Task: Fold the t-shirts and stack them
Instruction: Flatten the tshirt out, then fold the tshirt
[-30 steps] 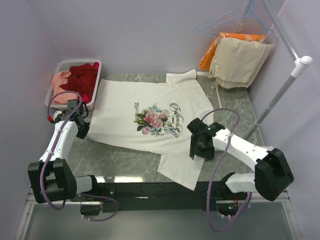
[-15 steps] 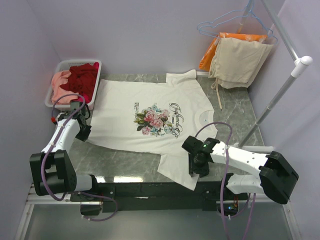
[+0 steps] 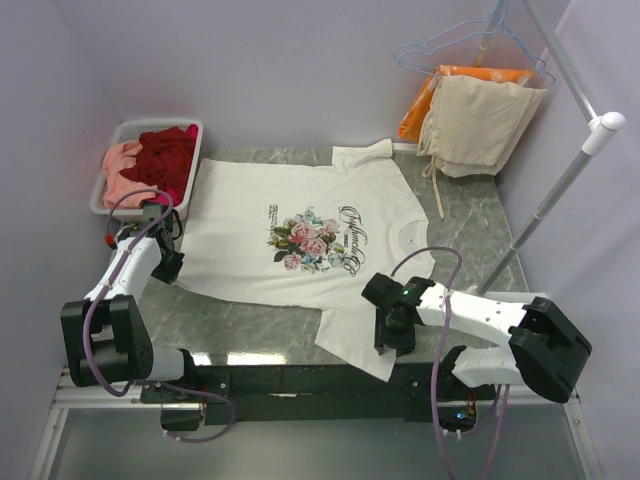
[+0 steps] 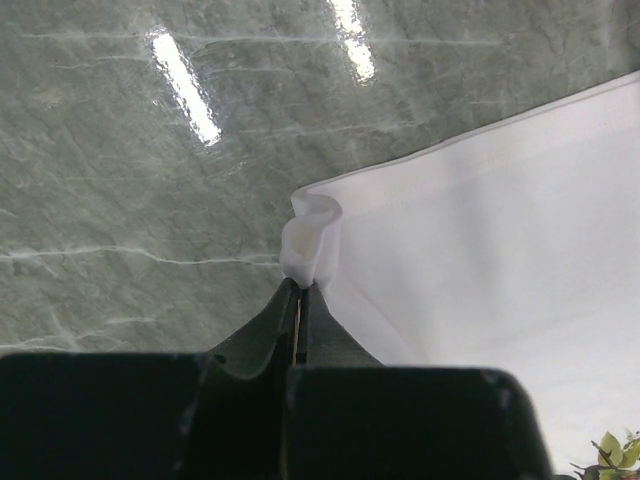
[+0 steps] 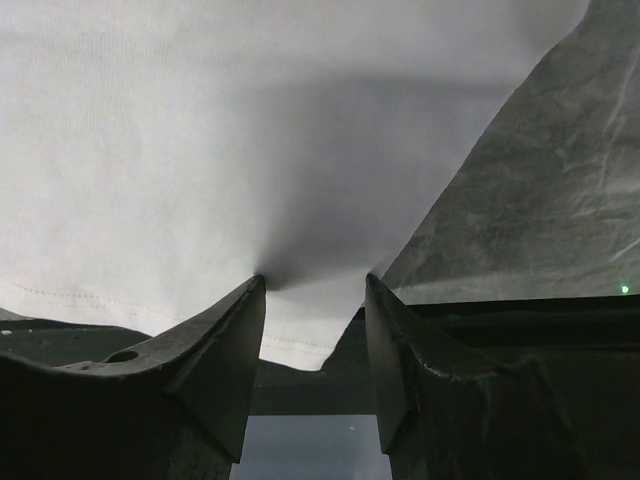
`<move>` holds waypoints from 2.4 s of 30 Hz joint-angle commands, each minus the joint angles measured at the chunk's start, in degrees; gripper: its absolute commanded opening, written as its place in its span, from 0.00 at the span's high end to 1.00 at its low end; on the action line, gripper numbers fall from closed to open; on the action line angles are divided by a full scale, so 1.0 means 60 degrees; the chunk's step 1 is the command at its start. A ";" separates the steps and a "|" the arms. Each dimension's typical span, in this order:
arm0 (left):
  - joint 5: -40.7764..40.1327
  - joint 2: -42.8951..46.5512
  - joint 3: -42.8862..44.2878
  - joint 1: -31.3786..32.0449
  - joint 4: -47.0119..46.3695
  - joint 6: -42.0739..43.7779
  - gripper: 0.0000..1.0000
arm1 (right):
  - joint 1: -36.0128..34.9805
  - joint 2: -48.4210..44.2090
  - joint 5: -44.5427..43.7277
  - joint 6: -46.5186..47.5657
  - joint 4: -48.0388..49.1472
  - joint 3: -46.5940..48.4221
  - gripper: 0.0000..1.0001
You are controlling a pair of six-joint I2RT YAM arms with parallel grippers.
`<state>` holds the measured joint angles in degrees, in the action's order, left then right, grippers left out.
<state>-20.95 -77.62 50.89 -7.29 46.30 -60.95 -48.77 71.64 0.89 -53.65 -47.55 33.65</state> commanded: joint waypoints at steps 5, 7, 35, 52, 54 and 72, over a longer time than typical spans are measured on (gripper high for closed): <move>-0.0317 -0.0100 0.0263 0.0028 0.0046 0.0270 0.99 | -0.0059 0.0189 0.0438 -0.0653 0.0600 -0.0627 0.49; -0.0332 -0.0085 0.0321 0.0043 0.0075 0.0299 0.99 | -0.0045 0.0262 0.0482 -0.0653 0.0732 -0.0657 0.50; -0.0947 0.1014 -0.0572 0.0218 0.1320 -0.0594 0.99 | -0.0001 -0.1553 -0.3924 -0.1648 -0.4656 0.2725 1.00; -0.1855 0.0779 -0.0177 0.1142 0.2288 -0.1898 0.99 | 0.0043 -0.2272 -0.4351 -0.2089 -0.5464 0.3209 1.00; -0.1884 0.0663 0.0041 0.1142 0.2317 -0.1927 0.99 | 0.0116 -0.1980 -0.4439 -0.1899 -0.5289 0.3341 1.00; -0.2265 -0.2412 0.3584 0.1449 0.1702 -0.1195 0.99 | 0.4041 0.0318 -0.4587 0.2187 -0.2448 0.5949 1.00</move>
<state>-31.38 -87.94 66.74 0.71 58.52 -70.13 -27.88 69.71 -25.17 -46.52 -67.99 66.32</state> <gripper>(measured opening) 0.022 0.010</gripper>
